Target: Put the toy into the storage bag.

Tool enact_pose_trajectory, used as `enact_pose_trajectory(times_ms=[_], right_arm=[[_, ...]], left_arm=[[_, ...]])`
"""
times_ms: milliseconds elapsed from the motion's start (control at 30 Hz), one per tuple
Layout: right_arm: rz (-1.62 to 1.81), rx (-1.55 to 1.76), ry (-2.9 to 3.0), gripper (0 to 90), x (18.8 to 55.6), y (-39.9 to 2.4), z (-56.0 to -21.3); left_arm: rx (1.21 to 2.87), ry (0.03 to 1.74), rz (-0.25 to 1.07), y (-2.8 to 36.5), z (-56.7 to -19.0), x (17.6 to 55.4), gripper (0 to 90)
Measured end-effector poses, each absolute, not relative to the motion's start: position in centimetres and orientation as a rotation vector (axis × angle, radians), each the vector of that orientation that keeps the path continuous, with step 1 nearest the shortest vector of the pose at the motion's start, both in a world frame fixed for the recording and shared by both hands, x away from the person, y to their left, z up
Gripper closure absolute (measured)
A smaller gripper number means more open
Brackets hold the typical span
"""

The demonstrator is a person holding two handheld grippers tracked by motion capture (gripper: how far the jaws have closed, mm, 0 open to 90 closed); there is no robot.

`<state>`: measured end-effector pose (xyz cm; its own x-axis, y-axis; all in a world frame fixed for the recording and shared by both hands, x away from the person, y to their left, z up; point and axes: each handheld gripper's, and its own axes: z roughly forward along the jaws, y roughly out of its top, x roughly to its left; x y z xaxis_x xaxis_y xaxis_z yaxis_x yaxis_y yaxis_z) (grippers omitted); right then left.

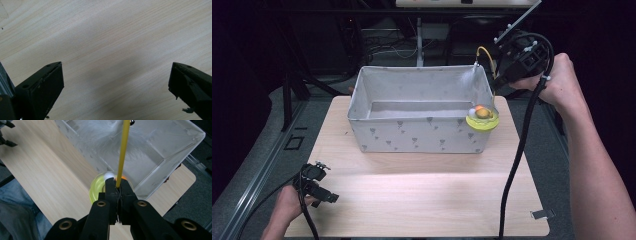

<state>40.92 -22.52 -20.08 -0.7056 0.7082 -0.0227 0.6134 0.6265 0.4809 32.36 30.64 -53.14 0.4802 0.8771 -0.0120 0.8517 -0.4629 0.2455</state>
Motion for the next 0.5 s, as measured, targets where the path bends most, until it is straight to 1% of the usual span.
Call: enact_pose_trajectory(times_ms=[500], right_arm=[[0.691,1.145,2.585,88.2,43.2,-22.4,-19.4]], left_arm=[[2.510,1.486,0.167,30.6,-53.2,32.4,0.2]])
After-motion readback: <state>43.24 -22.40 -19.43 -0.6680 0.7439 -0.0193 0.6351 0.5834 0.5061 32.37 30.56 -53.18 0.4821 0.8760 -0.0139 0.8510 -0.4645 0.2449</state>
